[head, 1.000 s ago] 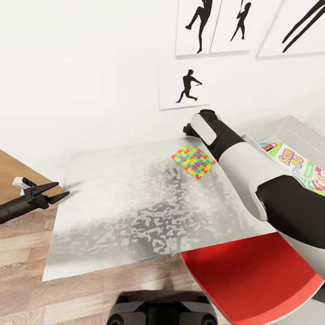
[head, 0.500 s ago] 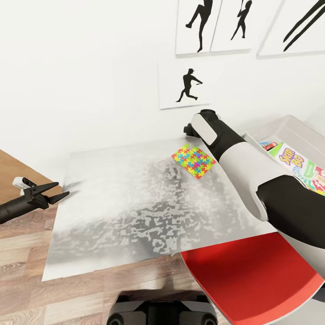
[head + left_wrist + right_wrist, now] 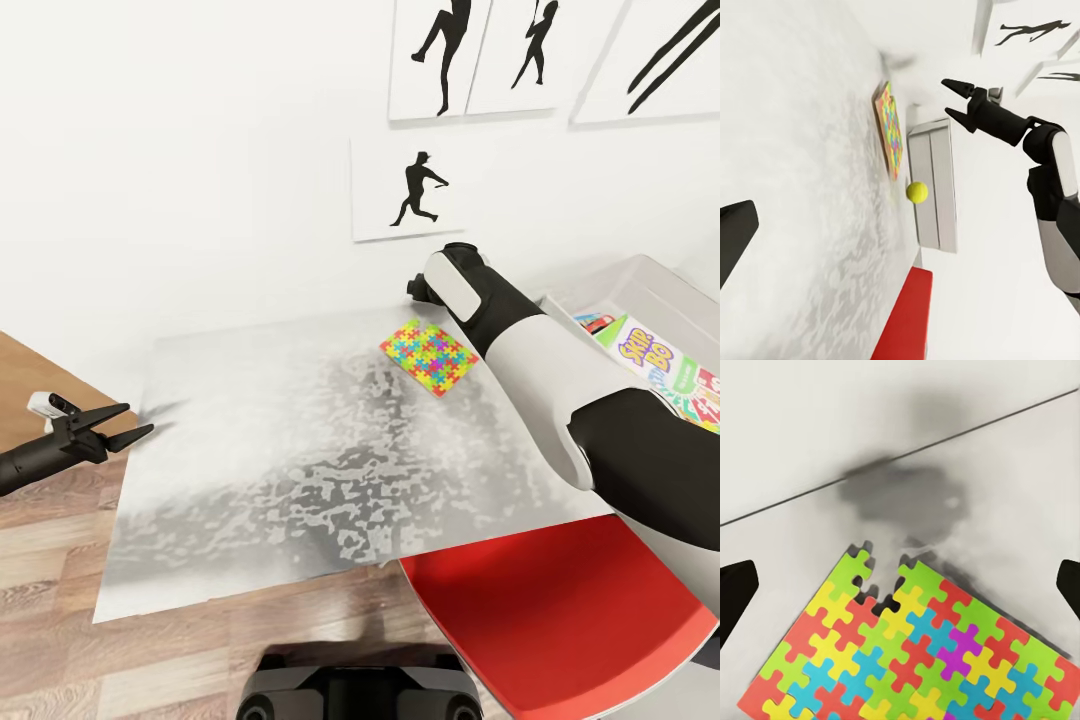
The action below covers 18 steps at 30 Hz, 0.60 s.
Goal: Put all the toys in the child's room - the three board games (two on the bed and one on the table), the two jigsaw puzzles on the table, and the tennis ball on the table - inside the toy box on the table in the child's room.
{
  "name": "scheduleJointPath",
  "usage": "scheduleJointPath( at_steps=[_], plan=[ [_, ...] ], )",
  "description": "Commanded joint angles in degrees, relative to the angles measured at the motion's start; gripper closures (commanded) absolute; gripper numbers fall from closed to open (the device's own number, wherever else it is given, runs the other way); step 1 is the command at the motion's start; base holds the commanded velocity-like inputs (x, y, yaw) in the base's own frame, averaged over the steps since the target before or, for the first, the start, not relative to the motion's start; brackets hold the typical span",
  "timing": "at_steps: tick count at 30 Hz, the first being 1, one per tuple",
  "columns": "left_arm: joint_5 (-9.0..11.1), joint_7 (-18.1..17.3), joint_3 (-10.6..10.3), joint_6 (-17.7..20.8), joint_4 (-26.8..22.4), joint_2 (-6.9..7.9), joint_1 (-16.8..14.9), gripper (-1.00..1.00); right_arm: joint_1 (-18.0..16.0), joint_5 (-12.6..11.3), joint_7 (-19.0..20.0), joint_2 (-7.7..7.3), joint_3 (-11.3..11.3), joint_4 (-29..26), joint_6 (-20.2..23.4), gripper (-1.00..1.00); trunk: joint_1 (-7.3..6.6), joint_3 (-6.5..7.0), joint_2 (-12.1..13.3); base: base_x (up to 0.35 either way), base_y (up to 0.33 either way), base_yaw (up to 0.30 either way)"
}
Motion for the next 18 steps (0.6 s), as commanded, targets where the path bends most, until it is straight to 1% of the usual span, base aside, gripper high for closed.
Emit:
scheduleJointPath(
  at_steps=[1, 18],
  plan=[
    [0.0, -0.2, 0.0, 0.6, 0.0, 0.03, 0.0, -1.0, -0.1, -0.5, -0.4, -0.05, 0.4, 0.0, 0.2, -1.0, 0.03, -0.08, -0.1, 0.0, 0.0, 0.0],
    [0.0, -0.2, 0.0, 0.6, 0.0, 0.06, 0.0, -1.0, -0.1, -0.5, -0.4, -0.04, 0.4, 0.2, 0.2, -1.0, 0.03, -0.08, -0.1, 0.0, 0.0, 0.0]
  ],
)
